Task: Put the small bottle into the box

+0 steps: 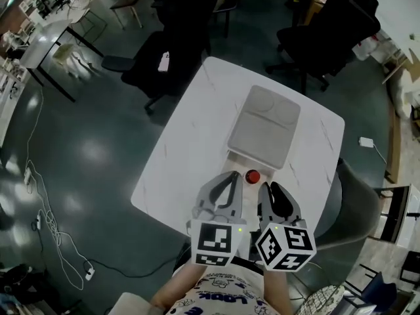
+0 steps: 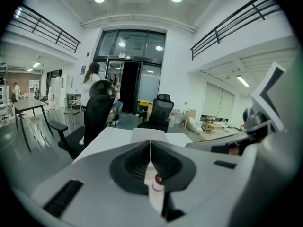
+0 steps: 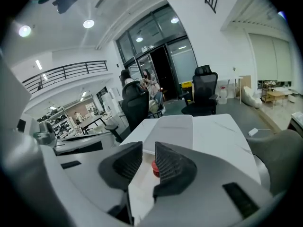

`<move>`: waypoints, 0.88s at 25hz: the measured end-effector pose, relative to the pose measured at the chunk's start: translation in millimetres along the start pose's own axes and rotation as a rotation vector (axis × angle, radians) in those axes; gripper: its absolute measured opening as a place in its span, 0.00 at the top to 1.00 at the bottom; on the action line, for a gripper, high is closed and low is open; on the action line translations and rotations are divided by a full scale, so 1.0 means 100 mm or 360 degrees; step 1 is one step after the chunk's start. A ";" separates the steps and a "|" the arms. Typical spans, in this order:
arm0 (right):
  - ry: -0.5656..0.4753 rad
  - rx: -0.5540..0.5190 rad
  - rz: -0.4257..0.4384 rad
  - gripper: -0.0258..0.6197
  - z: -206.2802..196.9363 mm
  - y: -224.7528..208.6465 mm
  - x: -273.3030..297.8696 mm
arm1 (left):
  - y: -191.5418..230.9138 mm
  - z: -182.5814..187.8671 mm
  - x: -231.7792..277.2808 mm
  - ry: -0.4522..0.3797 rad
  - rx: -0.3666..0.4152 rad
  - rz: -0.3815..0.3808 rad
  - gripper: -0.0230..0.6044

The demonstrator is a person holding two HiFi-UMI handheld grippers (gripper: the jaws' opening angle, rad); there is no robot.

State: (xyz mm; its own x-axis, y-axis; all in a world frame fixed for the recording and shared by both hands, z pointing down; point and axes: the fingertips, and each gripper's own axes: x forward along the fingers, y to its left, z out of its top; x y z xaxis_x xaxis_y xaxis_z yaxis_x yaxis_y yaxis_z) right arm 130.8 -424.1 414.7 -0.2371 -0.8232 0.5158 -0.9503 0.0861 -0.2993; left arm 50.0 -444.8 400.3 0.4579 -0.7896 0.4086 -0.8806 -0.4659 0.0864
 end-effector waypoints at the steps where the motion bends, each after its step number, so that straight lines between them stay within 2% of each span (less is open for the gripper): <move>1: -0.0015 0.0000 0.0005 0.82 0.03 0.01 -0.03 | -0.02 0.04 -0.03 -0.0017 0.0009 0.0004 0.93; 10: -0.0110 -0.0066 0.0056 0.85 0.26 0.09 -0.19 | -0.09 0.33 -0.19 -0.0141 0.0069 0.0034 0.93; 22: -0.0157 -0.0102 0.0084 0.85 0.33 0.19 -0.32 | -0.08 0.48 -0.33 -0.0212 0.0085 0.0070 0.93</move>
State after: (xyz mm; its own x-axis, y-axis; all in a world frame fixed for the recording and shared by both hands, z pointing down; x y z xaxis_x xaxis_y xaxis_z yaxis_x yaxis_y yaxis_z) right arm 126.7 -415.2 365.9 -0.2692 -0.8676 0.4181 -0.9487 0.1640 -0.2704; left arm 48.2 -433.9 342.8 0.4345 -0.8540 0.2861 -0.8939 -0.4477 0.0212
